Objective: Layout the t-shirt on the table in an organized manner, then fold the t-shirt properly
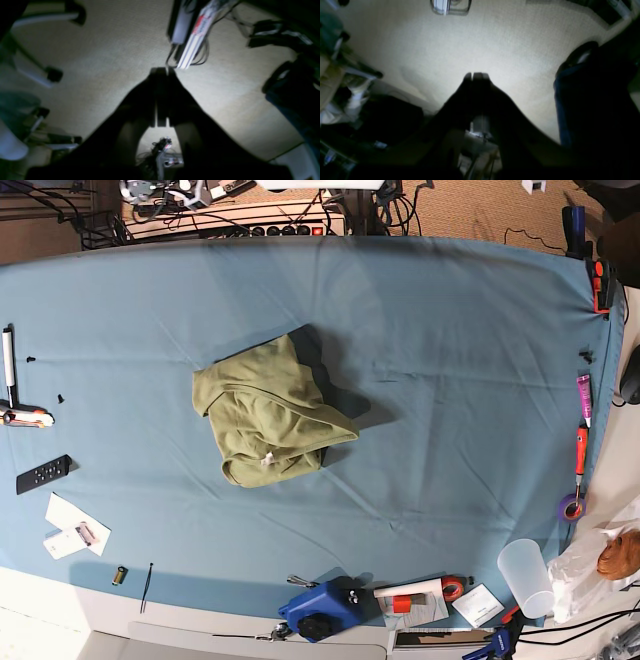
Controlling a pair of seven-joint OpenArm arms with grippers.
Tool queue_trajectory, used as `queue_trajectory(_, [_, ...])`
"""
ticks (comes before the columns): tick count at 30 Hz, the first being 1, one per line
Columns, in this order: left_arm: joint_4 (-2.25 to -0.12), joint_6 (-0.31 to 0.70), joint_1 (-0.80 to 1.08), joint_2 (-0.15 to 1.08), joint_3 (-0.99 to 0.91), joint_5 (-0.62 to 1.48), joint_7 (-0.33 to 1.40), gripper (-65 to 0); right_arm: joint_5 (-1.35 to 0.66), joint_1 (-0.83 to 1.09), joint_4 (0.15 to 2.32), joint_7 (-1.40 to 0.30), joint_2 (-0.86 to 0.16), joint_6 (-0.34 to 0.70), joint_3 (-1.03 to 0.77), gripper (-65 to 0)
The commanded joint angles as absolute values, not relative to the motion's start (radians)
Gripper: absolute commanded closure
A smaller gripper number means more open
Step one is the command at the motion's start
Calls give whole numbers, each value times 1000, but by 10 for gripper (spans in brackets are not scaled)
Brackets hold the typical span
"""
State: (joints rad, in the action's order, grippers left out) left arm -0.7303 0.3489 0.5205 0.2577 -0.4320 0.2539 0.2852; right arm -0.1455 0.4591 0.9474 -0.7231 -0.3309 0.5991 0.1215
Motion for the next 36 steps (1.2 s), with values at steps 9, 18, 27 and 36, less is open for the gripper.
queue_trajectory(9, [-374,355,366,248,-433,94,72,0,-59,337,650,-239,-341,382,361,0])
queue_trajectory(18, [-385,285,344,192,-433,79,24,0,-25,246,401,-92,-277,209,458,0])
queue_trajectory(27, [-441,288,350,191,-433,82,25,0,-26,221,401,-102,-275,208,458,0])
queue_trajectory(36, [-444,288,348,183,-433,82,19,0,-27,213,401,-101,-274,209,458,0])
